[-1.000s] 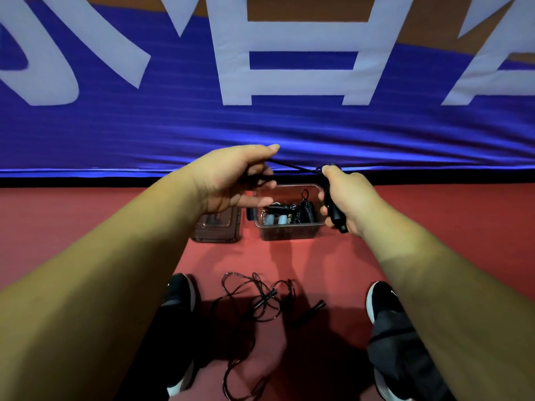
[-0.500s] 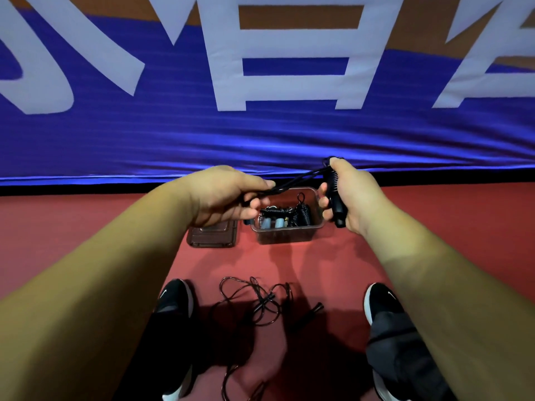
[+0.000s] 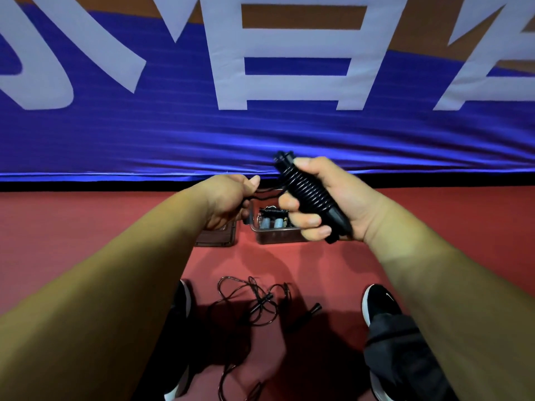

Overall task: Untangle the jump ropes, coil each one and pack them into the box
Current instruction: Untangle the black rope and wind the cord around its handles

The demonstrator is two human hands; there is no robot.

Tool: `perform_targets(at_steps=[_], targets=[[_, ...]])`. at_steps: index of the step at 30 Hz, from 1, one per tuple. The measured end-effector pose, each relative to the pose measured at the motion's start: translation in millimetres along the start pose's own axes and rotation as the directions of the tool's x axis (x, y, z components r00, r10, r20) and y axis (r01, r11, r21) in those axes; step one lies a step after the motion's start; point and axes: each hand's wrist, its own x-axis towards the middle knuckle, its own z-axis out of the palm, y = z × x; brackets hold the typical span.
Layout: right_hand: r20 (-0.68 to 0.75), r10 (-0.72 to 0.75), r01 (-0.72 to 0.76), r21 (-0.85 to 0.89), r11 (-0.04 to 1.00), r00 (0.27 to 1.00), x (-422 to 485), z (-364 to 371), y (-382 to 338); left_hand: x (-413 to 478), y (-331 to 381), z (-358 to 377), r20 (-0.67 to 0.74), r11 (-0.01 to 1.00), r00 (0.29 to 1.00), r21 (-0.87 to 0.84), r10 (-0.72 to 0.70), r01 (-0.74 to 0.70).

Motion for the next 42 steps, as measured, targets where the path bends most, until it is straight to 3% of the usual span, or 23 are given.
perform_targets(at_steps=[4, 6, 9, 13, 16, 22, 26, 31, 36, 42], targets=[[0.111, 0.256, -0.232, -0.191, 0.954, 0.96, 1, 12, 14, -1, 5, 6, 0.052, 0.998, 0.996, -0.023, 0.068, -0.066], [0.085, 0.374, -0.337, -0.289, 0.896, 0.923, 1, 16, 19, -5, 10, 9, 0.122, 0.995, 0.987, 0.012, 0.1, -0.102], [-0.025, 0.426, -0.413, -0.294, 0.862, 0.905, 3, 17, 24, -10, 21, 15, 0.199, 0.984, 0.966, 0.028, 0.167, -0.176], [-0.199, 0.358, -0.4, -0.241, 0.884, 0.912, 9, 2, 32, -22, 37, 18, 0.245, 0.931, 0.913, 0.088, 0.325, -0.355], [-0.29, 0.291, -0.36, -0.224, 0.906, 0.912, 12, -6, 31, -33, 44, 16, 0.239, 0.812, 0.868, 0.31, 0.436, -0.494], [-0.361, 0.133, -0.222, -0.216, 0.951, 0.923, 17, -8, 29, -35, 49, 10, 0.204, 0.713, 0.846, 0.464, 0.492, -0.526], [-0.406, 0.076, -0.154, -0.164, 0.974, 0.911, 23, -11, 32, -31, 45, 12, 0.18, 0.708, 0.83, 0.447, 0.528, -0.547], [-0.375, 0.051, -0.08, -0.064, 0.995, 0.926, 24, -13, 31, -25, 37, 13, 0.101, 0.811, 0.865, 0.311, 0.491, -0.497], [-0.353, 0.019, -0.039, -0.048, 0.998, 0.936, 25, -9, 32, -25, 30, 13, 0.101, 0.836, 0.86, 0.201, 0.5, -0.51], [-0.312, 0.017, -0.036, -0.055, 0.998, 0.95, 25, -3, 33, -21, 27, 4, -0.035, 0.782, 0.821, 0.33, 0.57, -0.529]])
